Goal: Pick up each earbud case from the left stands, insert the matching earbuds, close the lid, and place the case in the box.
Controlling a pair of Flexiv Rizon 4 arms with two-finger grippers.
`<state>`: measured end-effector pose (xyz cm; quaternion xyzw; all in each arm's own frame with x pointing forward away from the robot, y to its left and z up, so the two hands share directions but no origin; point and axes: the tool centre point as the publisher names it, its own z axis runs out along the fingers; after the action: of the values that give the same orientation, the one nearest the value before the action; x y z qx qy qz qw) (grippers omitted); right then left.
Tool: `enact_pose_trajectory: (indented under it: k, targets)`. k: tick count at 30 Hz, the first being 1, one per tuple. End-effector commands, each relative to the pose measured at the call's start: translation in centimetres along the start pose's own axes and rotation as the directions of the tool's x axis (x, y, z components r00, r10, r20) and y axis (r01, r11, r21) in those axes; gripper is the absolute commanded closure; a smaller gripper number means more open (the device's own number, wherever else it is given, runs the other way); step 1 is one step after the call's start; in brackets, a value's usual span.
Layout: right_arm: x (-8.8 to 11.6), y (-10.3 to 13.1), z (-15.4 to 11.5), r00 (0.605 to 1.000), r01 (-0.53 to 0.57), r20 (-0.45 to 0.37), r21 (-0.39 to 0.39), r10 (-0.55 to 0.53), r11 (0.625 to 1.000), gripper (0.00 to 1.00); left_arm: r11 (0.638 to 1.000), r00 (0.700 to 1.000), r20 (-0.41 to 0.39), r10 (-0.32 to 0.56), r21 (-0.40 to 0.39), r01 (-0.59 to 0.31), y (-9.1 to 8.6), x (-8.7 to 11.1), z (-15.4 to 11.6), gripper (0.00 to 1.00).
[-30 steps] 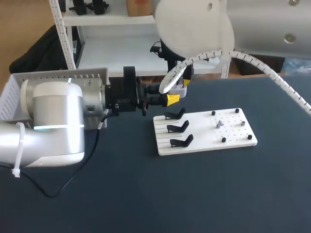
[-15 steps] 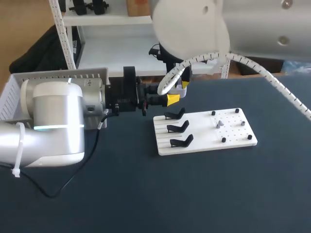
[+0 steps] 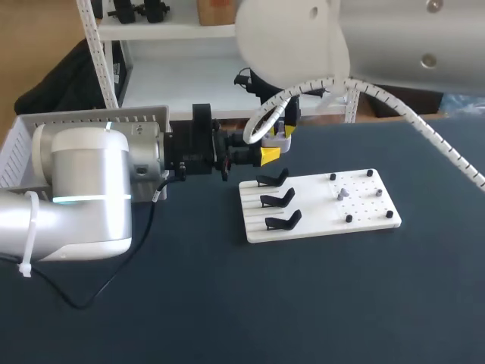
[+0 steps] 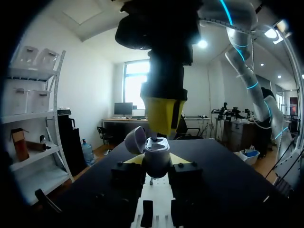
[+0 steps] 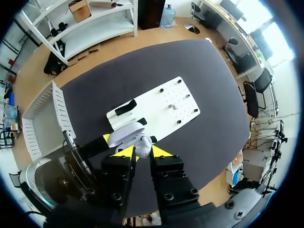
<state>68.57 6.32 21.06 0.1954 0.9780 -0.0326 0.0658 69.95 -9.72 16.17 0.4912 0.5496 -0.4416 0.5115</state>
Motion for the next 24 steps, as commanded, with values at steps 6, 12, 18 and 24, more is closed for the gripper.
enact_pose_trajectory:
  k: [6,12,18,24]
  targets:
    - [0.1,0.2,0.3,1.000,0.001,-0.011,0.004,-0.001,1.000,1.00,1.000,1.000,0.004,0.001,-0.003,-0.001,-0.1,0.1,0.0,1.00]
    - [0.0,0.0,0.8,1.000,-0.003,-0.020,0.009,0.003,1.000,1.00,1.000,1.000,0.004,0.001,-0.003,-0.001,-0.1,0.1,0.0,1.00]
    - [0.0,0.0,1.1,1.000,-0.008,-0.024,0.012,0.008,1.000,1.00,1.000,1.000,0.004,0.001,-0.003,-0.001,-0.1,0.1,0.0,1.00]
    - [0.3,0.2,0.8,1.000,-0.001,-0.024,0.013,0.001,1.000,0.72,1.000,1.000,0.004,0.001,-0.003,-0.001,-0.1,0.1,0.0,1.00]
